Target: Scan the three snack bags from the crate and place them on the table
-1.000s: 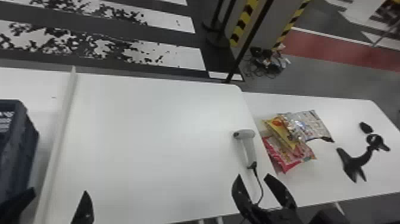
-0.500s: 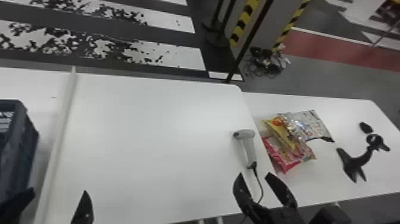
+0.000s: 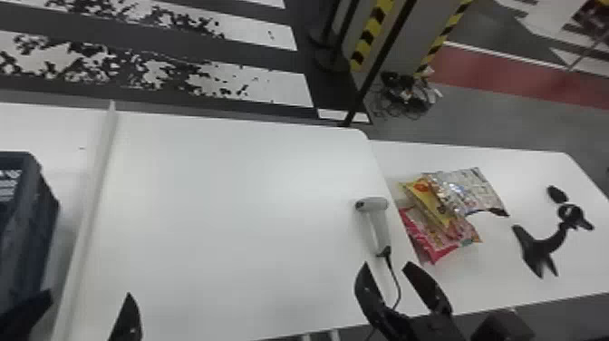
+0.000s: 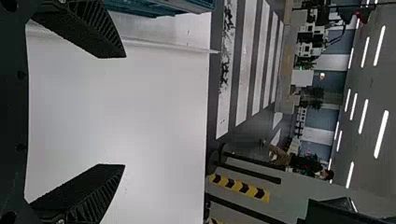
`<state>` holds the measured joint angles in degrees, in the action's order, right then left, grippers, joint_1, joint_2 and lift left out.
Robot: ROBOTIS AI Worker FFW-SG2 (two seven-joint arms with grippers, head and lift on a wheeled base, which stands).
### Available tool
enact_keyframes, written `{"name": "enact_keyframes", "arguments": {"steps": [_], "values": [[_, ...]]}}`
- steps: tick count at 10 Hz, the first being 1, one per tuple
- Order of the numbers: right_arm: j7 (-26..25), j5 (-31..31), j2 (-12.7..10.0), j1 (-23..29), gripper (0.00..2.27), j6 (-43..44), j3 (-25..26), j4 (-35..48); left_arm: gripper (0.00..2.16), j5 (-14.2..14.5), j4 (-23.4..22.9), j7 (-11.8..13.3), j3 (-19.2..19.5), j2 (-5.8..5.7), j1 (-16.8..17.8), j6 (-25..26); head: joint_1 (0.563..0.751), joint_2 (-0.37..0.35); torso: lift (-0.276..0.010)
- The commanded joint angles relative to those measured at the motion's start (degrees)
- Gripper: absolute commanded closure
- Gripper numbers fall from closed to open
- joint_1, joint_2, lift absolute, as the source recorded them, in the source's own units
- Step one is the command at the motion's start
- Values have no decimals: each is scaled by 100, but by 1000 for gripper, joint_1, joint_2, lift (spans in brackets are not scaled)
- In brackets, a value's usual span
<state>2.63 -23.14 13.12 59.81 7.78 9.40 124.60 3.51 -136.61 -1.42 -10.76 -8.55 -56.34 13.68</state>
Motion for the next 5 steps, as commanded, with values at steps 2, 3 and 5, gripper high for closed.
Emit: {"name": "enact_keyframes", "arguments": {"steps": [2, 3, 5], "values": [[1, -50, 42, -4, 93, 0, -17, -41, 22, -43, 29, -25, -14, 3, 0, 0, 695, -350, -62], [1, -76, 59, -4, 93, 17, -17, -50, 22, -43, 29, -16, -14, 12, 0, 0, 695, -350, -62], [1, -76, 59, -13, 97, 17, -8, -76, 22, -43, 38, -16, -14, 20, 0, 0, 695, -350, -62]]}}
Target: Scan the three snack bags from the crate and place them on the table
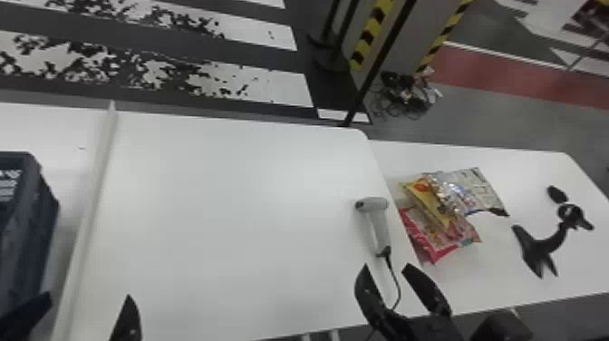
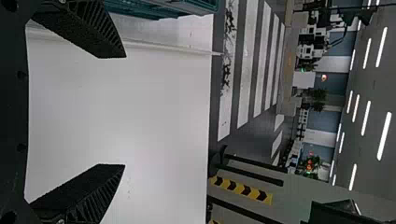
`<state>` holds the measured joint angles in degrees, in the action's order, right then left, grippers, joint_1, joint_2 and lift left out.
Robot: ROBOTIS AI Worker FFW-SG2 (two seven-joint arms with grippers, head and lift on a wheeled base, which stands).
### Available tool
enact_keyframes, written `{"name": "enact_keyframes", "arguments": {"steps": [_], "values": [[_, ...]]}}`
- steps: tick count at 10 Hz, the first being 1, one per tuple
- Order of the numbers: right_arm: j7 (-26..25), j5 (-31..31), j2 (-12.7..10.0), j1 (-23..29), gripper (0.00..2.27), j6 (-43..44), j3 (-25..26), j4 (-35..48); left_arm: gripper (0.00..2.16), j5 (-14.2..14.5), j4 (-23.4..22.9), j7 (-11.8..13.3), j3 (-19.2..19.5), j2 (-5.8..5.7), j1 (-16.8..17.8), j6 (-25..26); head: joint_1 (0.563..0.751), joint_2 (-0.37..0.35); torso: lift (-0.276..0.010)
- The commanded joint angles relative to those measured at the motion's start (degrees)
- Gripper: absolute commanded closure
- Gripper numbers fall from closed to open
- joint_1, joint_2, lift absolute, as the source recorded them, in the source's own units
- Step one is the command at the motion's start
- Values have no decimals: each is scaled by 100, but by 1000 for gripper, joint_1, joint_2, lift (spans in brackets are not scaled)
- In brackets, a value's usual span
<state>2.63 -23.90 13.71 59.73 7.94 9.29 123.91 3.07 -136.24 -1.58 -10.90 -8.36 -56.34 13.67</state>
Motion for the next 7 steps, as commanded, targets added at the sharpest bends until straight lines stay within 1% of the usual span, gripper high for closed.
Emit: {"name": "enact_keyframes", "arguments": {"steps": [1, 7], "values": [[1, -9, 0, -22, 97, 1, -6, -7, 22, 0, 1, -1, 0, 1, -9, 0, 695, -350, -62], [1, -9, 0, 66, 97, 229, 20, 63, 22, 35, -34, -1, 26, -7, 35, 0, 695, -350, -62]]}}
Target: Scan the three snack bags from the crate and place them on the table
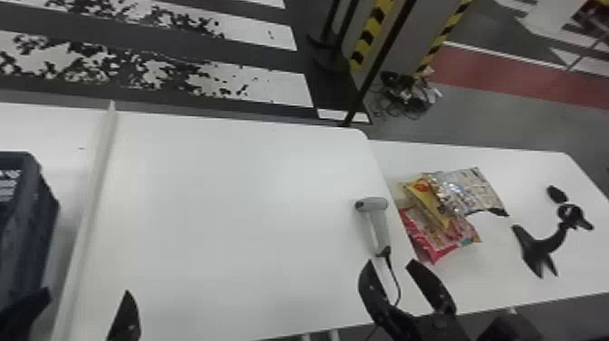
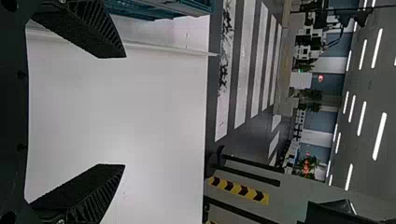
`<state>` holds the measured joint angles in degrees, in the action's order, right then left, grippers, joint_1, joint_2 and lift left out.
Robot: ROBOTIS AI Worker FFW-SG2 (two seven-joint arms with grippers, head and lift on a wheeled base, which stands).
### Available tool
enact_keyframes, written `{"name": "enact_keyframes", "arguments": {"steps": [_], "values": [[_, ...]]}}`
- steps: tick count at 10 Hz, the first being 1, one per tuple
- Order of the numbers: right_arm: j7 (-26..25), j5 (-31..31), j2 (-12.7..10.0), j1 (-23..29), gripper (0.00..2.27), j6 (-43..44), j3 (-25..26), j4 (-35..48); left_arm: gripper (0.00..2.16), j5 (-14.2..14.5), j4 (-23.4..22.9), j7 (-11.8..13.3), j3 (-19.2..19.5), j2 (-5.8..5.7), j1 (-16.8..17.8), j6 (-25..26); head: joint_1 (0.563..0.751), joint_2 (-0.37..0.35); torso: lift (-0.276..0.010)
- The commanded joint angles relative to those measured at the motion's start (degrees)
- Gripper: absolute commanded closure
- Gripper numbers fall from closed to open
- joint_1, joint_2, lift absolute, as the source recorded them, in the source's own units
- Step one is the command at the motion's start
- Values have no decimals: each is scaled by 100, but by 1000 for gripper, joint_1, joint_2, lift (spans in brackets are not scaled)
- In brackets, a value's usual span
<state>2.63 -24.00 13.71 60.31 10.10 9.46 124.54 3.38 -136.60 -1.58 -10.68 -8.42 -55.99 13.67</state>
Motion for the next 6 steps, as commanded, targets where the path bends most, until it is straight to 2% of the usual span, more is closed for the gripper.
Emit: {"name": "enact_keyframes", "arguments": {"steps": [1, 6], "values": [[0, -34, 0, 7, 97, 13, 3, 9, 22, 5, 10, 0, 5, -1, 0, 0, 695, -350, -62], [0, -34, 9, 16, 97, 13, 3, 26, 22, 5, 10, 0, 5, -1, -9, 0, 695, -350, -62]]}}
